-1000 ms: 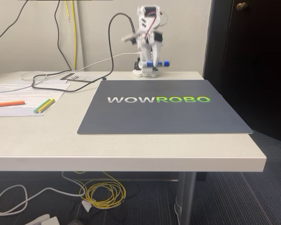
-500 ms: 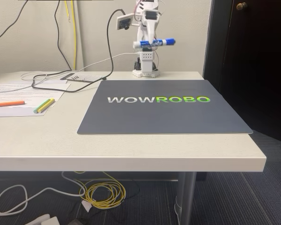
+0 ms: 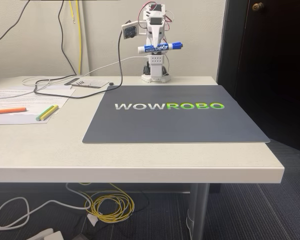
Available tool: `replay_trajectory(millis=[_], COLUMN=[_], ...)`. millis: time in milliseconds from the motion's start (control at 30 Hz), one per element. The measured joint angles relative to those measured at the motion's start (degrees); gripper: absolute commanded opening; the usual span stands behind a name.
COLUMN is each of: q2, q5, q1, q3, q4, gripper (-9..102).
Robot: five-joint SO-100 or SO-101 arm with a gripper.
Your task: Pick up the blue marker.
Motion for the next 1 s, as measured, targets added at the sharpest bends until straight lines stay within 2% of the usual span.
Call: replay_trajectory(millis=[300, 600, 1000], q2=[3.5, 14.2, 17.8], q5=[-3.6, -6.2, -6.9], q1=[0.1, 0.6, 1.1], q3=[1.8, 13.9, 16.4], q4=[-0.9, -5.9, -6.8], gripper=[4, 3, 4])
